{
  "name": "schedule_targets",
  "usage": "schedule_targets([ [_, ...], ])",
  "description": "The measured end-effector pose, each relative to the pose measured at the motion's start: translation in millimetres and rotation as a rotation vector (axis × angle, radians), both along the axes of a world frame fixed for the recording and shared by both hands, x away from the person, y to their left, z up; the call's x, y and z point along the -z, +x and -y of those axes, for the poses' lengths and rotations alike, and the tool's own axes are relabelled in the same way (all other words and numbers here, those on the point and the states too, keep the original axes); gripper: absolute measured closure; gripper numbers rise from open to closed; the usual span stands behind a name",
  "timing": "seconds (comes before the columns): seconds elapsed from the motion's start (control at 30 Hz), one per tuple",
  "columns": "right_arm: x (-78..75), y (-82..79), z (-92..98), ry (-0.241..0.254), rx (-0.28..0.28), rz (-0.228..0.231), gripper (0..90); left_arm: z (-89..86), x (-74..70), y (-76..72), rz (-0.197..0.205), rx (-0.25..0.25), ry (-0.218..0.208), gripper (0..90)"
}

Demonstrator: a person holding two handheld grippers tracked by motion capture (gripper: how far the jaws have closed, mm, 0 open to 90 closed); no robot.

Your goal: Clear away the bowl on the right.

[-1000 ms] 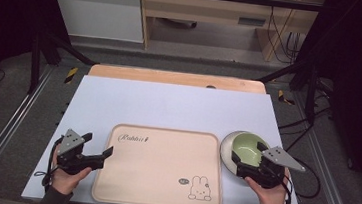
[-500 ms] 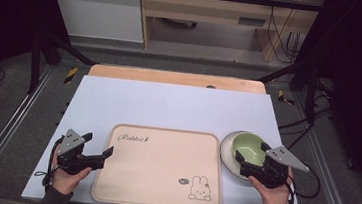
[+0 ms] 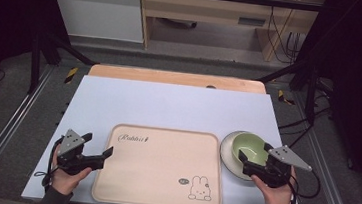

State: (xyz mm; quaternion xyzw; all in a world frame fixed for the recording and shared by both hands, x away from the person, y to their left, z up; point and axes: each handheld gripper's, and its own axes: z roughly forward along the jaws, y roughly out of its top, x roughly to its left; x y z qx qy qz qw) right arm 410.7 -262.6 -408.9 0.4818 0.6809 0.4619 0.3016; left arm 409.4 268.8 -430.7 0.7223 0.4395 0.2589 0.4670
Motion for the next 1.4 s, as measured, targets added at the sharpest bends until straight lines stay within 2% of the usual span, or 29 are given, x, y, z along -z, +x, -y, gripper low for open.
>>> schedule_targets([
  [0.67, 3.2, 3.8, 12.1, -0.006, 0.052, -0.029, 9.0, 2.7, 0.6, -0.2, -0.001, 0.005, 0.007, 10.7],
  [1.1, 1.0, 17.7, 19.4, -0.011, 0.085, -0.058, 9.1, 3.6, 1.1, 0.3, -0.005, 0.008, 0.015, 10.7],
  [1.27, -0.3, 28.2, 23.9, -0.011, 0.111, -0.072, 9.7, 4.1, 2.0, 0.7, -0.008, 0.008, 0.013, 10.7],
  [1.4, -0.3, 36.9, 25.6, -0.031, 0.115, -0.096, 10.3, 4.1, 2.1, 0.8, -0.009, 0.008, 0.013, 10.7],
])
